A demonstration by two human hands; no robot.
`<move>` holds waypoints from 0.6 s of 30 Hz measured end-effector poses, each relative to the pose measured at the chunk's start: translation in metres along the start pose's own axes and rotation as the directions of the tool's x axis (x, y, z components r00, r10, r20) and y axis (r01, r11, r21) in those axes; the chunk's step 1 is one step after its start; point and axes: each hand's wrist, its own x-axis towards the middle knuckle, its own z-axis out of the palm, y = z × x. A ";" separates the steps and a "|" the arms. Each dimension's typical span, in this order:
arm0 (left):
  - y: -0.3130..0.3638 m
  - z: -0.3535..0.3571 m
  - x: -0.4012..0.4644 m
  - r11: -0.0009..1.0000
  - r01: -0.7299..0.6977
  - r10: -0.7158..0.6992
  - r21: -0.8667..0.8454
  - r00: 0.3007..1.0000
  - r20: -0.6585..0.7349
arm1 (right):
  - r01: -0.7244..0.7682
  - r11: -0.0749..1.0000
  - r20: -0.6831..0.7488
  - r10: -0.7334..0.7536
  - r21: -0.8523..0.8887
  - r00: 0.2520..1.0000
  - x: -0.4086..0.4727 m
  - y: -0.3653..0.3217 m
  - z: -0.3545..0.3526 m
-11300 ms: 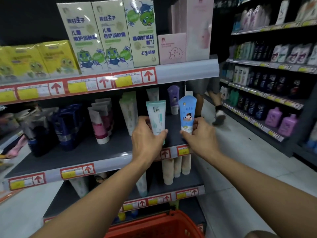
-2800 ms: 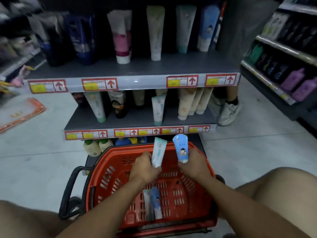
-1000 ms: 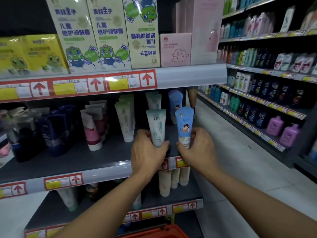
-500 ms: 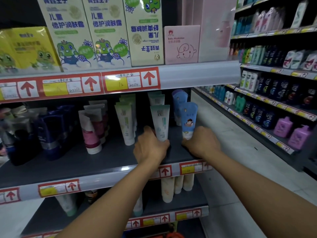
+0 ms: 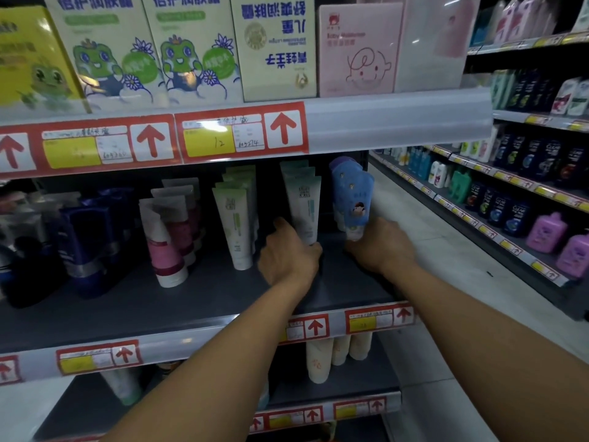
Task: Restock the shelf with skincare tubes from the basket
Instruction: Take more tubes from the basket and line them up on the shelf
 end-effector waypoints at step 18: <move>-0.005 0.011 0.010 1.000 -0.011 0.011 -0.026 1.000 -0.008 | 0.003 0.999 -0.051 -0.005 -0.046 0.999 0.011 -0.001 0.019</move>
